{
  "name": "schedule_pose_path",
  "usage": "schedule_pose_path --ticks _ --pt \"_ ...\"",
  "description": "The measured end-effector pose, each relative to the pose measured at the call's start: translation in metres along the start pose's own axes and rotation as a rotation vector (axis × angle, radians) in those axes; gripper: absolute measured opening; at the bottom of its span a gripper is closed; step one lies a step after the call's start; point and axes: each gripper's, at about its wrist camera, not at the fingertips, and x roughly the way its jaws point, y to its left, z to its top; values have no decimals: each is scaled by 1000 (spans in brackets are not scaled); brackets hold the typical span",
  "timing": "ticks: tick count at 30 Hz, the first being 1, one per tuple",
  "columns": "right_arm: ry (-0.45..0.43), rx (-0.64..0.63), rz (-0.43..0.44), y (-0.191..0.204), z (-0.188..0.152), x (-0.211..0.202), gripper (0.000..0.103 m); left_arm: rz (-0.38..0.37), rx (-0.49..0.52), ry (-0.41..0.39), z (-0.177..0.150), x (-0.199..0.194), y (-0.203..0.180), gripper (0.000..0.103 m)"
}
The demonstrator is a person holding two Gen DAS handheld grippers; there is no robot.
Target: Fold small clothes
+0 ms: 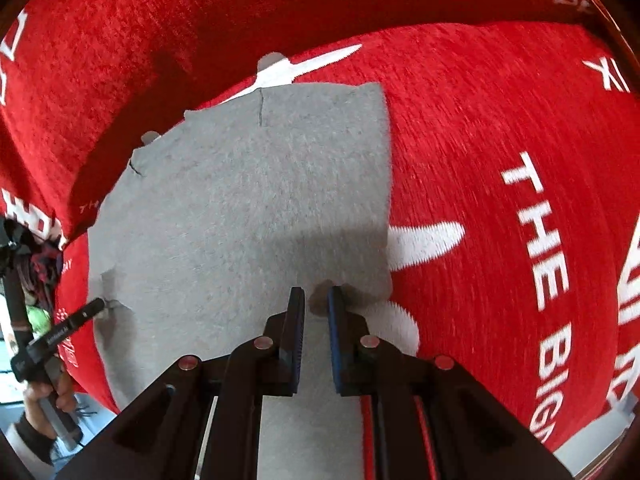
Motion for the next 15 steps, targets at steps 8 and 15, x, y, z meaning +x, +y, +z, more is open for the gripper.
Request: schedule_pose_path --ticks 8,15 --pt "24 -3 2 8 -8 -4 13 25 29 16 -2 -7 -9 57" --pt "50 -8 23 15 -11 -5 13 26 19 40 -3 -11 -19 57"
